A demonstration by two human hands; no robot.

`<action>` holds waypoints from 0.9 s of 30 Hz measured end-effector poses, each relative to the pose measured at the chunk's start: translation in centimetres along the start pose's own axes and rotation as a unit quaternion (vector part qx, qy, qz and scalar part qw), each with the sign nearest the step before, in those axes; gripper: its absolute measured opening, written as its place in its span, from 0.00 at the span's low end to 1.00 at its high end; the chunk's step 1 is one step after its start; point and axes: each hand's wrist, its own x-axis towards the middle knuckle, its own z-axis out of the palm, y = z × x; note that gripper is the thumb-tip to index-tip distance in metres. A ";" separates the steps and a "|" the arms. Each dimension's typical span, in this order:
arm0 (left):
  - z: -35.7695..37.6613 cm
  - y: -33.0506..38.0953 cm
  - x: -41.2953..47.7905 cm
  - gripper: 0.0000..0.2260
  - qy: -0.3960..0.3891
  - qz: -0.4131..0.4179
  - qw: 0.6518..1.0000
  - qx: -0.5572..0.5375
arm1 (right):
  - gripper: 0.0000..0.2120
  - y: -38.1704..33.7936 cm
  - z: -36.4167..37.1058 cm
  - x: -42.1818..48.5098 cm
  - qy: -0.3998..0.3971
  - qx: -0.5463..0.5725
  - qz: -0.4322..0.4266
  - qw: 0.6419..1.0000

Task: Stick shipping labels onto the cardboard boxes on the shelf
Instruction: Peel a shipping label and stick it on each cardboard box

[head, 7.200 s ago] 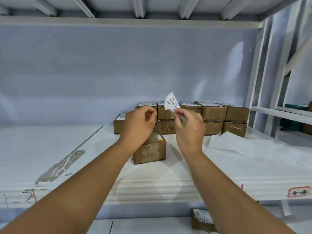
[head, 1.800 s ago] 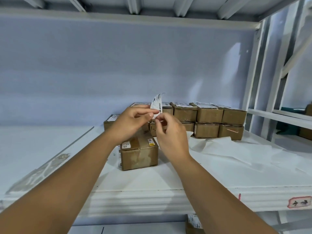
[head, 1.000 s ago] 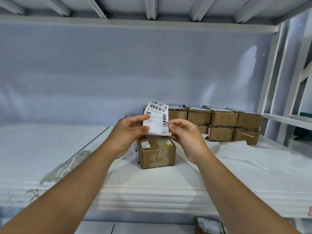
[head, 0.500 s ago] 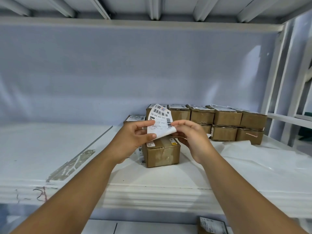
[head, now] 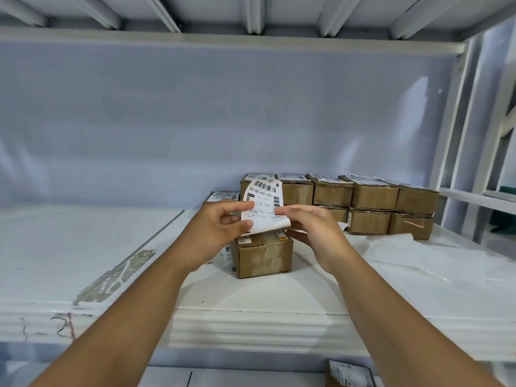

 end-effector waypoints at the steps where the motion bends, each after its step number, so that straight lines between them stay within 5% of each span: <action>1: 0.0 0.1 0.0 0.15 -0.002 -0.003 1.000 -0.005 | 0.06 0.0 0.0 0.0 -0.002 -0.001 0.001 1.000; 27: -0.2 0.1 -0.1 0.22 0.010 -0.027 0.999 0.043 | 0.18 0.6 0.6 0.1 -0.032 -0.125 -0.034 0.991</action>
